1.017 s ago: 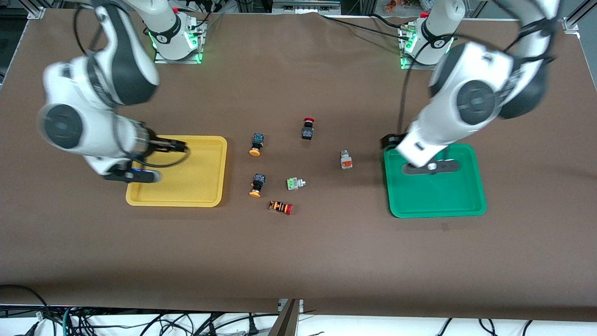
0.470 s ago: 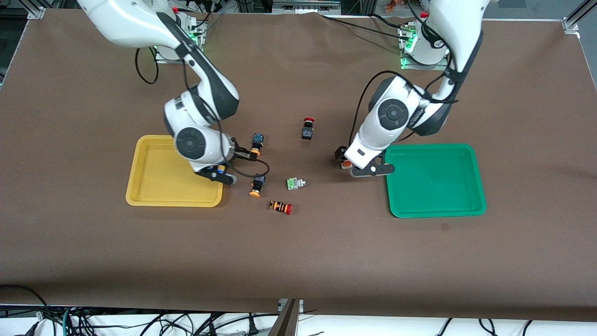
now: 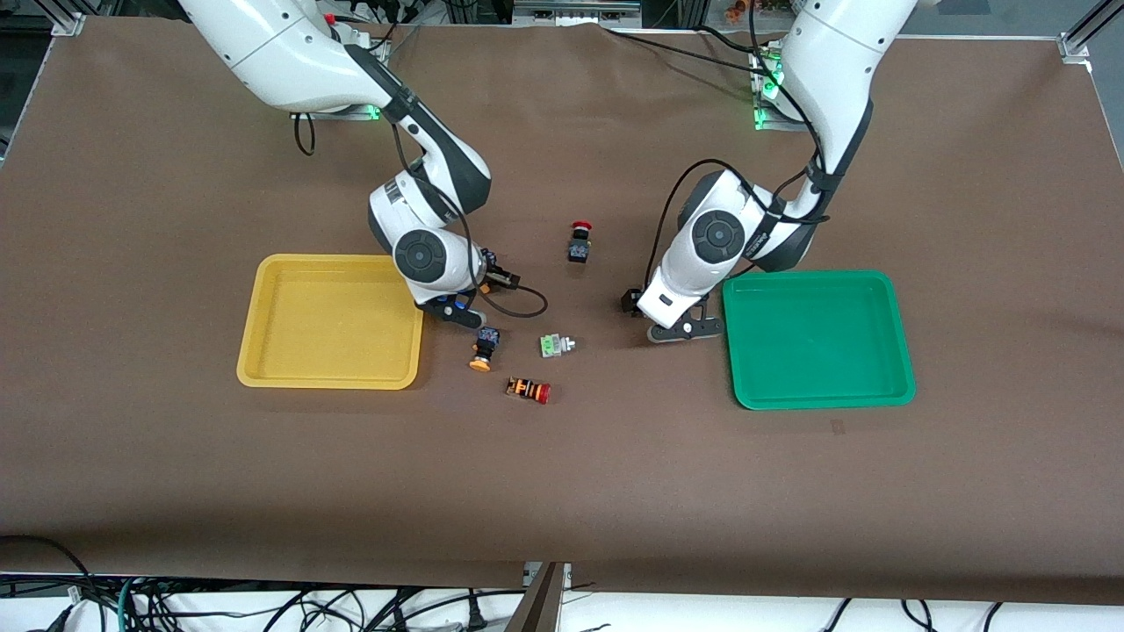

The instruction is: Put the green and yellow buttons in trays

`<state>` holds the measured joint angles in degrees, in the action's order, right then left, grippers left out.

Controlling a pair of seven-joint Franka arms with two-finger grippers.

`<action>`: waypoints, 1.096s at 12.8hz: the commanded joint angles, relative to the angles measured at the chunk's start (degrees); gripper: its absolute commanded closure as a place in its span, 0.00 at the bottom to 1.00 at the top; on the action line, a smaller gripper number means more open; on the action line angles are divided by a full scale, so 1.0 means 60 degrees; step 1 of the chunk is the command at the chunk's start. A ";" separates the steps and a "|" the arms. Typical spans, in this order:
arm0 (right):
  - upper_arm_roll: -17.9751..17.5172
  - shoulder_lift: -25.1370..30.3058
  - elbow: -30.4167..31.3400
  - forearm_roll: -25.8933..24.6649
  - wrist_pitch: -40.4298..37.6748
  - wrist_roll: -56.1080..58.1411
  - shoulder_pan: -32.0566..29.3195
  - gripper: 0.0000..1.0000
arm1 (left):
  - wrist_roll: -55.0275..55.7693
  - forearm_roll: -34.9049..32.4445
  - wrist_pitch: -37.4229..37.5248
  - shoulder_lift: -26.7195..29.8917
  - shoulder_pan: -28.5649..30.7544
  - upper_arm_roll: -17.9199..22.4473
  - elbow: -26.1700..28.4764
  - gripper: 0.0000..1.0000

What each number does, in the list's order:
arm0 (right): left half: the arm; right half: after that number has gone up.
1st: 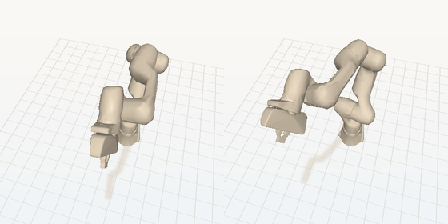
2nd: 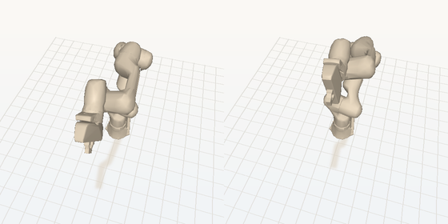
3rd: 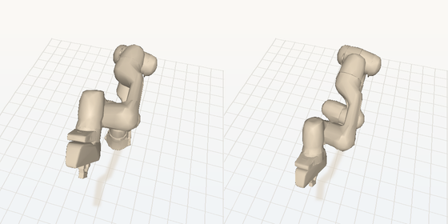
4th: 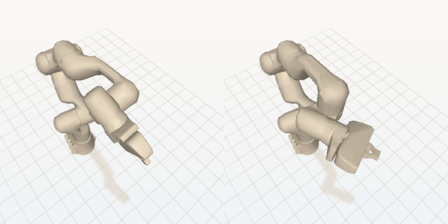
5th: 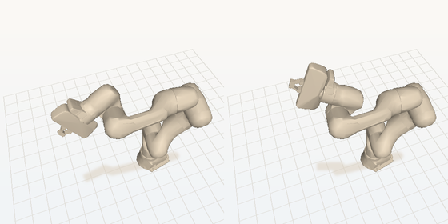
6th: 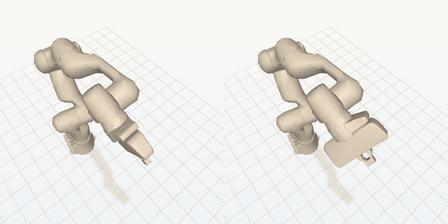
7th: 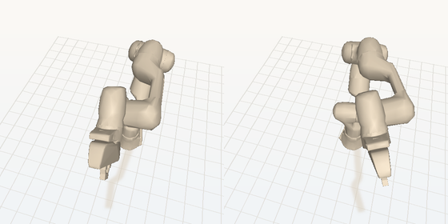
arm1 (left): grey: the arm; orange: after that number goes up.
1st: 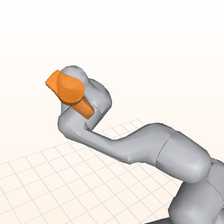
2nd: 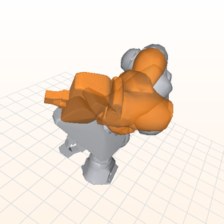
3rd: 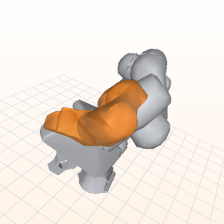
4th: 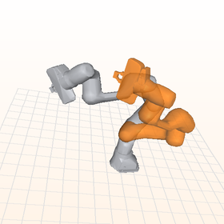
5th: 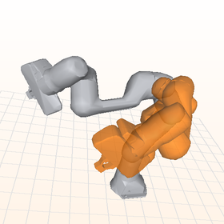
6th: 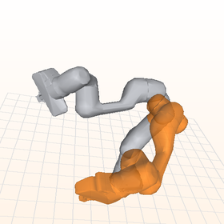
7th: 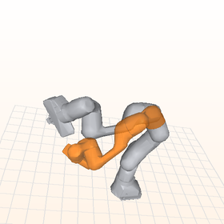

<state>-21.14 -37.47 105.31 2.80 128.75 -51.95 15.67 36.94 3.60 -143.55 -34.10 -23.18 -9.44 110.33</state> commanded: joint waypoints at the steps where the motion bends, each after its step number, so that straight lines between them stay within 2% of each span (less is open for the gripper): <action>1: -0.0051 0.0137 0.0451 0.0061 0.0310 -0.0116 -0.0063 1.00 | 0.0070 0.0118 0.0017 -0.0132 -0.0223 0.0080 -0.0092 0.79; 2: -0.0037 0.0152 0.0524 0.0061 0.0310 -0.0102 -0.0063 1.00 | 0.0055 0.0103 0.0193 -0.0030 -0.0165 0.0080 -0.0106 0.94; 3: -0.0036 0.0239 0.0482 0.0047 0.0237 -0.0058 -0.0078 1.00 | 0.0069 0.0103 0.0673 0.0029 -0.0179 0.0094 -0.0193 1.00; 4: -0.0007 0.0501 0.0336 0.0018 -0.0025 0.0131 -0.0150 1.00 | 0.0040 0.0088 0.1258 0.0203 -0.0150 0.0152 -0.0296 1.00; 6: 0.0386 0.0927 -0.0307 -0.0100 -0.1542 0.1210 -0.0501 1.00 | -0.0367 0.0059 0.2866 0.0773 0.0316 0.0212 -0.0792 1.00; 7: 0.0925 0.0972 -0.0571 -0.0100 -0.2247 0.2174 -0.0560 1.00 | -0.1023 0.0059 0.3933 0.1023 0.0711 0.0197 -0.1143 1.00; 9: 0.2024 0.1001 -0.0603 -0.0114 -0.2459 0.3977 -0.0561 1.00 | -0.2442 0.0059 0.5185 0.1230 0.1559 0.0212 -0.1540 1.00; 11: 0.3107 0.0914 -0.0501 -0.0115 -0.2459 0.5588 -0.0576 1.00 | -0.4040 -0.0159 0.5190 0.1144 0.2453 0.0241 -0.1469 1.00; 12: 0.3562 0.0884 -0.0399 -0.0115 -0.2416 0.6336 -0.0576 1.00 | -0.4453 -0.0813 0.5088 0.0867 0.2733 0.0212 -0.1396 1.00; 13: 0.3959 0.0826 -0.0325 -0.0100 -0.2386 0.6924 -0.0590 1.00 | -0.4515 -0.1385 0.4840 0.0516 0.2809 0.0212 -0.1381 1.00; 14: 0.4224 0.0724 -0.0325 -0.0085 -0.2386 0.7292 -0.0605 1.00 | -0.4516 -0.1449 0.4446 0.0107 0.2809 0.0212 -0.1381 1.00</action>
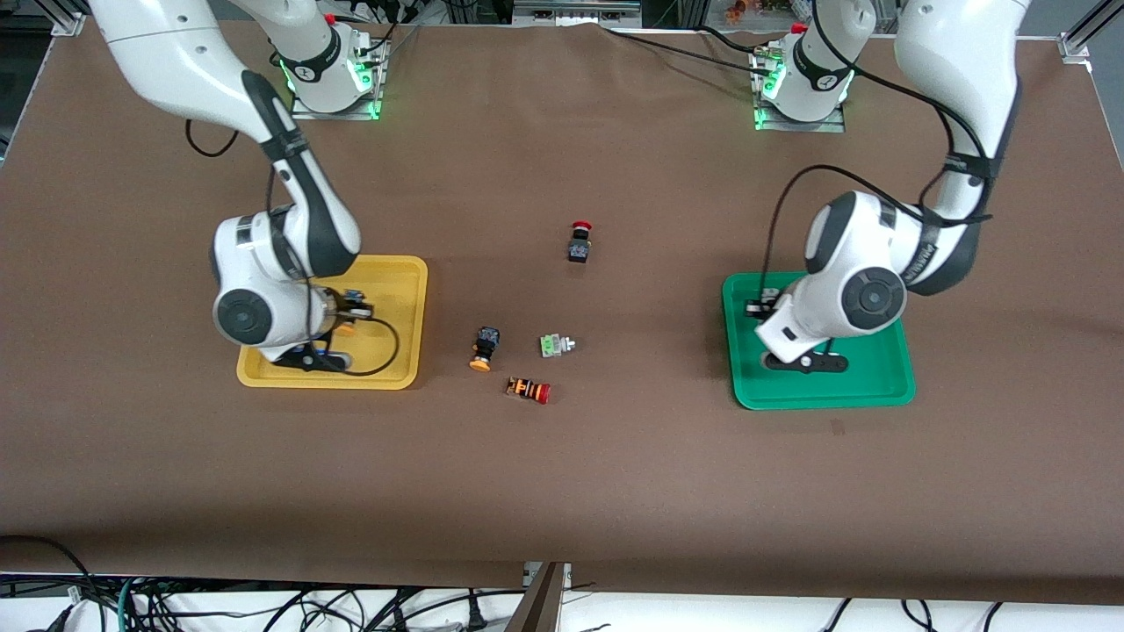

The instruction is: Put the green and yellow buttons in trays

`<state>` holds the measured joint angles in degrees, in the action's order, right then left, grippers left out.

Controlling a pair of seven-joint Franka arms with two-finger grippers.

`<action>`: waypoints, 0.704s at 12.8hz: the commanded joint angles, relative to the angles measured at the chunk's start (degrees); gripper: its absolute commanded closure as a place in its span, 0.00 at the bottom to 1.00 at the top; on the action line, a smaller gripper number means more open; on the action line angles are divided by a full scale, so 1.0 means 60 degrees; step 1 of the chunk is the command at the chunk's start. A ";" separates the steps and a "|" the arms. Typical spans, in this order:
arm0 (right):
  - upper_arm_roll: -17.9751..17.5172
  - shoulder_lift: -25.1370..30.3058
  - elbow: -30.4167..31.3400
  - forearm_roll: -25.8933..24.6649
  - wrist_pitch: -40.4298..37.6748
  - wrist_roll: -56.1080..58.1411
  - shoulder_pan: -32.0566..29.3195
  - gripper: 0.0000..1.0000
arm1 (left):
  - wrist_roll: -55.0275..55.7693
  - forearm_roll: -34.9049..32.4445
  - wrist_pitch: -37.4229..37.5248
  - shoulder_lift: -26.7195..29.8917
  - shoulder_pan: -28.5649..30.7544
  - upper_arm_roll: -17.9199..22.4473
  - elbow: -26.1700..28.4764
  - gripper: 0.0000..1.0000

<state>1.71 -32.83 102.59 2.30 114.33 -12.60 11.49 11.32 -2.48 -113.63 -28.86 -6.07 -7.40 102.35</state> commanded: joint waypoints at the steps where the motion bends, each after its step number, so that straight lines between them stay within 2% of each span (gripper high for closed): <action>1: 0.0490 -0.0123 0.0127 0.0041 0.0046 0.0795 0.0077 0.63 | -0.0203 -0.0436 -0.0950 -0.0989 -0.0028 -0.0129 -0.0038 0.94; 2: 0.0491 -0.0153 0.0113 0.0085 0.0047 0.0781 0.0048 0.17 | -0.0145 -0.0436 -0.0983 -0.1122 0.0030 -0.0129 -0.0009 0.66; 3: 0.0433 -0.0124 0.0026 0.0201 -0.0040 0.0636 0.0048 0.00 | -0.0115 -0.0436 -0.1027 -0.1123 0.0045 -0.0129 0.0006 0.01; 4: 0.0214 -0.0037 -0.0077 0.0406 -0.0070 0.0475 0.0062 0.00 | -0.0028 -0.0334 -0.0955 -0.1022 0.0060 -0.0129 -0.0066 0.00; 6: -0.0619 -0.0006 -0.0806 0.1268 -0.0071 -0.0618 0.0077 0.00 | 0.1239 0.0220 -0.0896 -0.0423 0.0075 -0.0187 -0.0285 0.00; 9: -0.1762 -0.0532 -0.1628 0.1374 0.0599 -0.3211 0.0311 0.00 | 0.5028 0.0472 -0.0881 -0.0347 -0.0319 -0.0479 -0.1208 0.00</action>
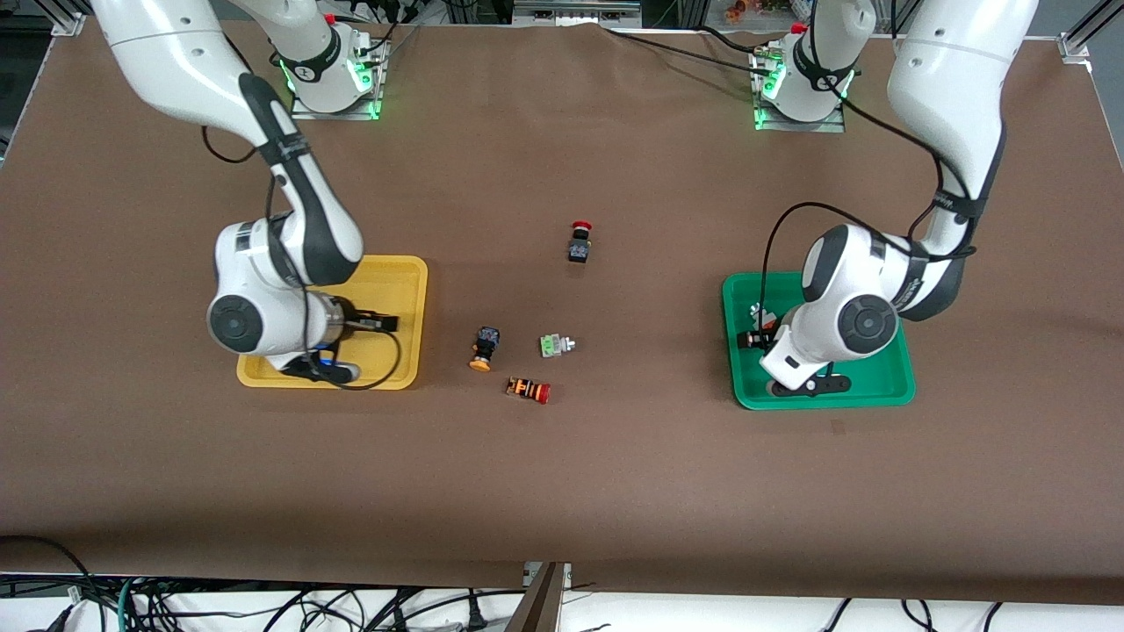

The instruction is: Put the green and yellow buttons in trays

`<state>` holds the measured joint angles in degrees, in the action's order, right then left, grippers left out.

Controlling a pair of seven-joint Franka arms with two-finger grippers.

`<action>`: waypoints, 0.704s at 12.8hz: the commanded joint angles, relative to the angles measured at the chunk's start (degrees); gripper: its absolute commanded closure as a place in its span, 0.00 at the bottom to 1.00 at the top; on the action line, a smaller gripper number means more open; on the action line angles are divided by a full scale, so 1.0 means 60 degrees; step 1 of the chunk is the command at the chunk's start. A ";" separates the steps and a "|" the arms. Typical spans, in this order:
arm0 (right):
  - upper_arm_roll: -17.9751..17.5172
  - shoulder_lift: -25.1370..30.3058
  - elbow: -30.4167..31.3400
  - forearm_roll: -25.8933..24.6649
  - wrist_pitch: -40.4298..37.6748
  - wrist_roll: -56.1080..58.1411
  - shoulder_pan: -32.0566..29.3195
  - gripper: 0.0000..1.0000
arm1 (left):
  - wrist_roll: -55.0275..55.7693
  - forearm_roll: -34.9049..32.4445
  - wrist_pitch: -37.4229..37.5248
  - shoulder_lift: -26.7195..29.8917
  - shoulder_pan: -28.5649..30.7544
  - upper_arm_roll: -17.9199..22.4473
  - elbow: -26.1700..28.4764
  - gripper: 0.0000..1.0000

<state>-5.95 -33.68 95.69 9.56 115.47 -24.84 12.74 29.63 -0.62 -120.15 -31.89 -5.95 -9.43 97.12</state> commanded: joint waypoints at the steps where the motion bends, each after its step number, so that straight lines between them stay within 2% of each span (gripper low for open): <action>1: -0.0691 -0.0595 -0.0508 0.0149 0.1050 -0.1989 0.0248 0.00 | 0.3035 0.0161 0.0205 0.0173 -0.0384 -0.0156 -0.0511 0.00; 5: -0.0898 -0.1533 -0.0508 0.0003 0.3337 -0.3461 0.0966 0.00 | 0.6583 0.0907 0.0878 0.0188 -0.0414 -0.0273 -0.1244 0.00; 7: -0.0898 -0.1754 -0.0508 -0.0012 0.3853 -0.3593 0.1098 0.00 | 0.8135 0.1811 0.0850 0.0173 -0.0458 -0.0317 -0.1361 0.00; 8: -0.0898 -0.1769 -0.0508 -0.0099 0.3913 -0.3609 0.1128 0.03 | 0.8796 0.2252 0.0763 0.0144 -0.0458 -0.0317 -0.1492 0.00; 9: -0.0898 -0.1754 -0.0508 -0.0274 0.3928 -0.3551 0.1128 0.65 | 0.9281 0.2590 0.0603 0.0144 -0.0473 -0.0317 -0.1566 0.00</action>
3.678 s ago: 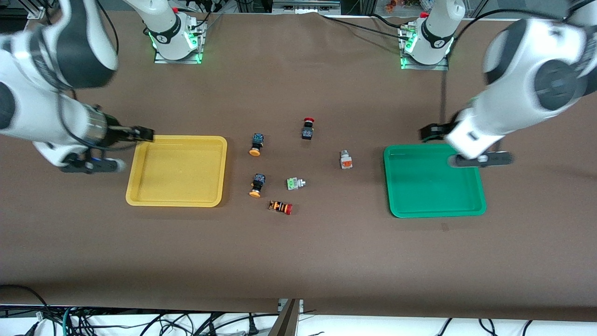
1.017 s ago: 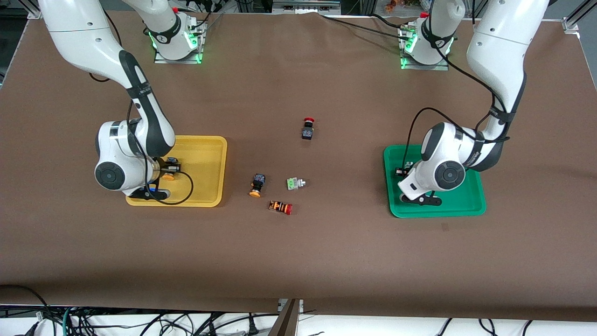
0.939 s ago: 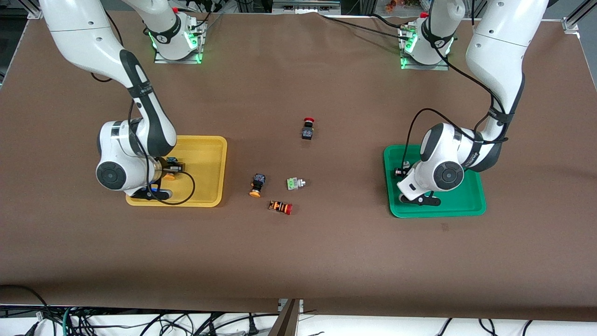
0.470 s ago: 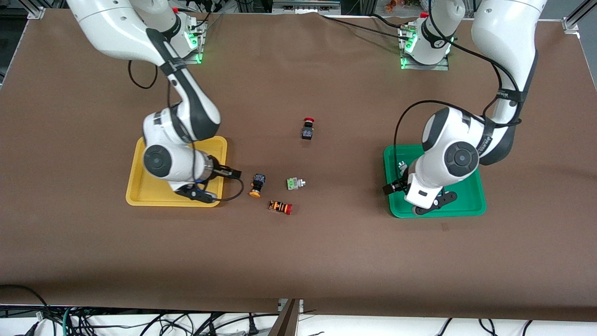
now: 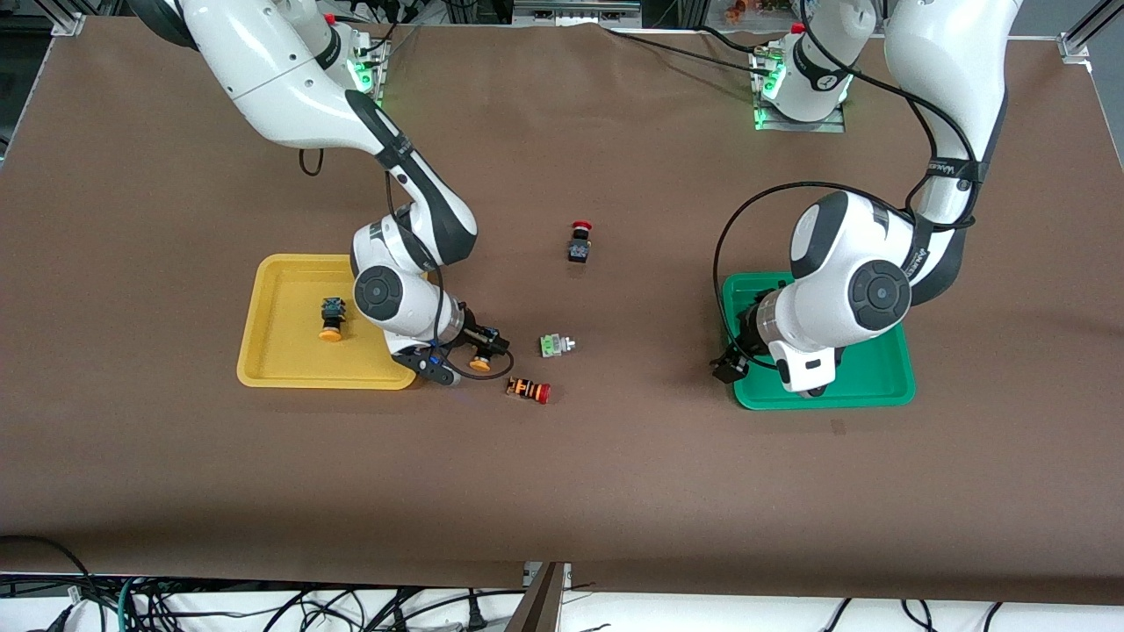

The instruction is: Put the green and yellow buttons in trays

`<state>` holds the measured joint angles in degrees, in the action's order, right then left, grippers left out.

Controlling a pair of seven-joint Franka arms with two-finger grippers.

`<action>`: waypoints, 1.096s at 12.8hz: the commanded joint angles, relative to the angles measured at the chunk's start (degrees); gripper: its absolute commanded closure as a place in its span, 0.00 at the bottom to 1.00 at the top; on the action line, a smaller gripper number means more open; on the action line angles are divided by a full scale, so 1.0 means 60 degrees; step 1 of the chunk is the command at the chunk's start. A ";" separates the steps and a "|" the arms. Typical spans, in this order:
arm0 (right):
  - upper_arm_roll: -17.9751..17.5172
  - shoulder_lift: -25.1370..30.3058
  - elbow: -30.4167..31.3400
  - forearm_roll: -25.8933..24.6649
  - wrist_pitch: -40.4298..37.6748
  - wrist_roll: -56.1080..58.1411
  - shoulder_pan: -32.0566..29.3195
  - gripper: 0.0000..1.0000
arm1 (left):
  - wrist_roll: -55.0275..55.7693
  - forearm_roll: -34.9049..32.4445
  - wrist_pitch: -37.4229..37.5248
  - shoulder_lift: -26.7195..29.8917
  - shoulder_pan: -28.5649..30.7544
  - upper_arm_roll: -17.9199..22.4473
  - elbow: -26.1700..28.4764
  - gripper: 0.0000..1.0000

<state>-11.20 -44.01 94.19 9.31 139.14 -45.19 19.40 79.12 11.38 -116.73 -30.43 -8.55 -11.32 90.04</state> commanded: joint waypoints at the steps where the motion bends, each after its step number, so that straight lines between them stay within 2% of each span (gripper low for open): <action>1: -0.0023 -0.0034 -0.0259 -0.0436 -0.0031 -0.0131 0.0003 1.00 | 0.1660 0.1189 -0.0317 -0.0114 -0.0040 -0.0002 -0.0431 0.00; 3: 0.0035 0.0097 -0.0273 -0.0540 -0.0351 0.0088 -0.0099 1.00 | 0.2935 0.1925 -0.1590 -0.0346 -0.0273 -0.0017 -0.0256 0.00; 6: 0.0253 0.0550 -0.1019 -0.0950 -0.2734 0.0978 -0.0406 1.00 | 0.4152 0.1927 -0.2572 -0.1020 -0.1341 -0.0002 -0.0197 0.00; 9: 0.0985 0.1078 -0.0904 -0.0936 -0.4596 0.3203 -0.0743 1.00 | 0.4858 0.1942 -0.3553 -0.1548 -0.2132 -0.0002 -0.0182 0.00; 11: 0.1527 0.1298 -0.0191 -0.0951 -0.4632 0.4317 -0.0817 1.00 | 0.5516 0.1927 -0.4623 -0.2001 -0.2689 0.0012 -0.0182 0.00; 14: 0.1734 0.1693 0.1333 -0.0936 -0.3798 0.4967 -0.0934 1.00 | 0.5753 0.1898 -0.5139 -0.2486 -0.3320 0.0071 -0.0197 0.00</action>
<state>-0.75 -37.56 94.79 4.13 113.10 -16.70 13.62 111.25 21.58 -144.77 -43.68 -26.10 -11.85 89.66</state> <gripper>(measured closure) 0.581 0.000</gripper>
